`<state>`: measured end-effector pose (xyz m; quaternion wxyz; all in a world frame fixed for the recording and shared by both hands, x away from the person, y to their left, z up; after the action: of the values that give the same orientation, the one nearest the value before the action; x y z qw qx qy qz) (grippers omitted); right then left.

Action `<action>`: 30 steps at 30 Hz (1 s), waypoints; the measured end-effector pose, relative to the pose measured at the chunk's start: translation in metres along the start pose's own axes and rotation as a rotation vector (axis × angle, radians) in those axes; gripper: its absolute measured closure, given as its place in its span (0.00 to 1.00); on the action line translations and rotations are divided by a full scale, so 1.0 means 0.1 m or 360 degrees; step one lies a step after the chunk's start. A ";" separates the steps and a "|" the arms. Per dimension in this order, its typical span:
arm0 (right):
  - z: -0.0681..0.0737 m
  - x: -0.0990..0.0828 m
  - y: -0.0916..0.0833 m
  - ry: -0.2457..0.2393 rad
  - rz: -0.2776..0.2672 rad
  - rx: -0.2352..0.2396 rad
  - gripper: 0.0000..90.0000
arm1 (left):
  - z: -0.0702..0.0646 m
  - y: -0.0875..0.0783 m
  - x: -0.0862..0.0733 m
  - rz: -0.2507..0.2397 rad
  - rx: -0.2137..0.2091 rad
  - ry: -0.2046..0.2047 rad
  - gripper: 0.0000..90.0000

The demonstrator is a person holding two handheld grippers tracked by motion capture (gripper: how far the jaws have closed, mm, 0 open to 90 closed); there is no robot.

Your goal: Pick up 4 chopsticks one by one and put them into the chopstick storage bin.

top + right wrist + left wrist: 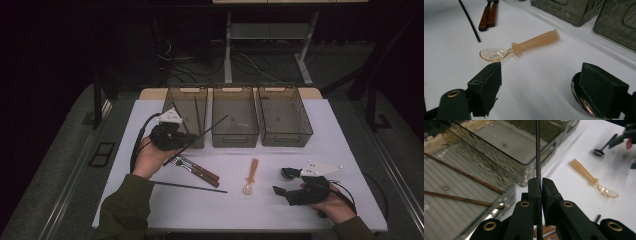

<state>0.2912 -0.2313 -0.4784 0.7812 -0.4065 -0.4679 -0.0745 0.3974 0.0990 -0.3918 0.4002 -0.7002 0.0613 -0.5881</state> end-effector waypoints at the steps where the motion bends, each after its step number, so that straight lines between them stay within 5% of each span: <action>1: 0.00 0.00 0.00 -0.0001 -0.0003 -0.0001 0.20 | 0.04 0.00 0.02 0.0008 0.0012 -0.0004 0.95; 17: -0.01 0.01 -0.01 0.0001 -0.0013 0.0003 0.20 | 0.71 0.04 0.21 0.0082 0.0197 -0.0152 0.95; 27: -0.01 0.01 -0.01 0.0006 -0.0015 0.0005 0.20 | 1.11 0.17 0.16 0.0153 0.0327 -0.0237 0.95; 30: 0.00 0.01 -0.01 0.0007 -0.0020 0.0011 0.20 | 1.24 0.23 0.12 0.0108 0.0353 -0.0334 0.95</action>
<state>0.2913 -0.2317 -0.4773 0.7831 -0.4007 -0.4691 -0.0786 0.5183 0.1375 -0.3955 0.4990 -0.7067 -0.0226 -0.5010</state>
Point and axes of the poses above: each handheld gripper's, and its own axes: y roughly forward along the jaws, x roughly out of its top, z roughly to its left, the point moved 7 cm from there along y, roughly forward along the jaws, and after that the axes turned 8 degrees about y, right-handed, at the moved point
